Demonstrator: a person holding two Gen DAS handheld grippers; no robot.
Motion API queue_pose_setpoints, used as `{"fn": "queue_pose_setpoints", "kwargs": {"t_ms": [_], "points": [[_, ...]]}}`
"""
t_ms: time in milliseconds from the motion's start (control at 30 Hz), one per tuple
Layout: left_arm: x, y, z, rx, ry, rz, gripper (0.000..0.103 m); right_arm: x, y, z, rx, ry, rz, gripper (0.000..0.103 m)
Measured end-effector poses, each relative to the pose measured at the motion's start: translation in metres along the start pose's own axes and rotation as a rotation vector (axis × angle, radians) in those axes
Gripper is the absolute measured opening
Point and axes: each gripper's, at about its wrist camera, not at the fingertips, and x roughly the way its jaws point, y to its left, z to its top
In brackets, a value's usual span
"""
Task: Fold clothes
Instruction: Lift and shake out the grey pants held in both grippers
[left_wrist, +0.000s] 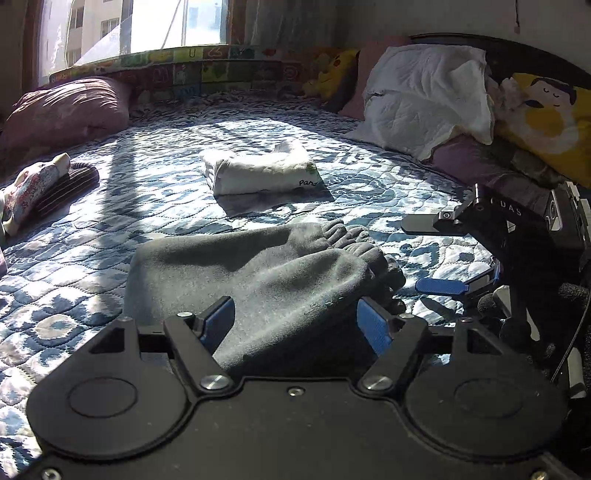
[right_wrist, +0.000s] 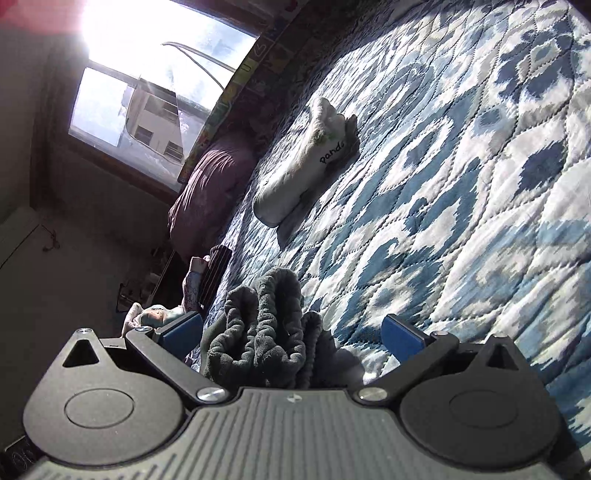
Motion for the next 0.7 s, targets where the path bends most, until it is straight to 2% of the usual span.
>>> {"fn": "queue_pose_setpoints", "kwargs": {"t_ms": [67,167,267,567,633,700], "points": [[0.011,-0.026,0.004,0.093,-0.006,0.018,0.073,0.0,-0.008,0.002,0.02,-0.002,0.019,0.102],[0.026,-0.046,0.01,0.14,0.003,0.042,0.073,-0.003,-0.012,0.002,0.03,0.004,0.036,0.102],[0.045,-0.061,0.01,0.206,0.029,0.101,0.072,-0.002,-0.011,0.002,0.018,0.018,0.041,0.102],[0.079,-0.096,0.007,0.304,0.073,0.21,0.072,0.003,-0.009,0.004,0.049,0.011,0.047,0.102],[0.084,-0.102,0.004,0.346,0.069,0.254,0.068,0.003,-0.008,0.005,0.045,0.01,0.045,0.102],[0.083,-0.099,0.005,0.313,0.066,0.244,0.056,0.002,-0.007,0.005,0.034,0.008,0.039,0.102]]}}
